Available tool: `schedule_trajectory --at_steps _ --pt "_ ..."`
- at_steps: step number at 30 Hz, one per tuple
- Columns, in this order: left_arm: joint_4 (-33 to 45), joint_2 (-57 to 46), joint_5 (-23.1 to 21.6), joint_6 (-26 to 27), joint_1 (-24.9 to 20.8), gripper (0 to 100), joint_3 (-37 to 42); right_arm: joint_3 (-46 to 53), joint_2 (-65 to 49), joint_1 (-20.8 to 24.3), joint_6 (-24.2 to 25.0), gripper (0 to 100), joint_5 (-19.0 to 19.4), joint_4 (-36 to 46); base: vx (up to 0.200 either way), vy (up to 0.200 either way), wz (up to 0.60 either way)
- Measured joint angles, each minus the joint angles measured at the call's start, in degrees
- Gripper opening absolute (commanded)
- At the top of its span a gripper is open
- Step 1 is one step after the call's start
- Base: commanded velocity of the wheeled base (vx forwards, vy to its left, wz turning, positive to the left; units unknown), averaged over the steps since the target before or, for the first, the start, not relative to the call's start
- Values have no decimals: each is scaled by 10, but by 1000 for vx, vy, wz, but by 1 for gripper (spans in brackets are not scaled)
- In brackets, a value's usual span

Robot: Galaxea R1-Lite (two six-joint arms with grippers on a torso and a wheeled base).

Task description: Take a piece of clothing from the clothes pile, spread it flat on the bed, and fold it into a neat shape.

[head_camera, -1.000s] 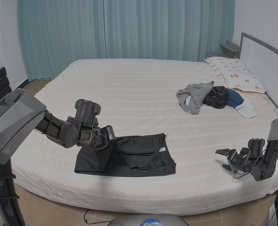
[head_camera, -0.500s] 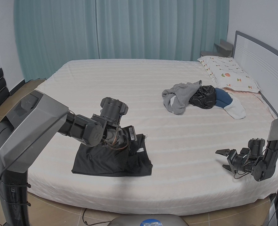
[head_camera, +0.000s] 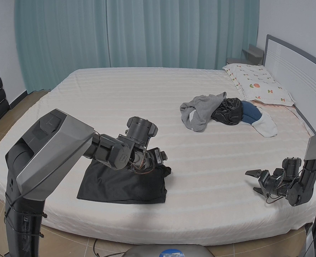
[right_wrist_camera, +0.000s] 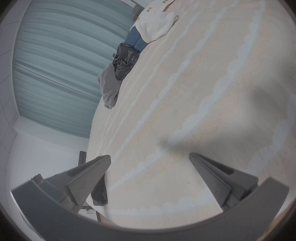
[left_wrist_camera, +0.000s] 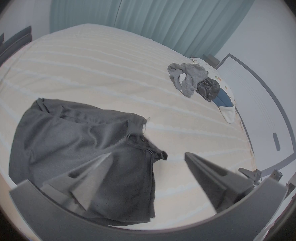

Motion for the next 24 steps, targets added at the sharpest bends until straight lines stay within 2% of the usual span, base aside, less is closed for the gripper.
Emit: schedule_trajectory --at_steps 6,15,18,24 --pt "-3 -26 -7 -24 9 100 13 0 1 0 -1 100 0 0 0 0 0" --pt "-27 -83 -37 -73 61 100 91 0 1 3 -2 100 -2 0 0 0 0" --pt "-54 -95 -60 -111 85 100 125 0 1 4 -2 100 -1 0 0 200 0" --pt "-105 -106 -142 -155 148 100 199 0 2 6 -2 100 -4 0 0 200 0"
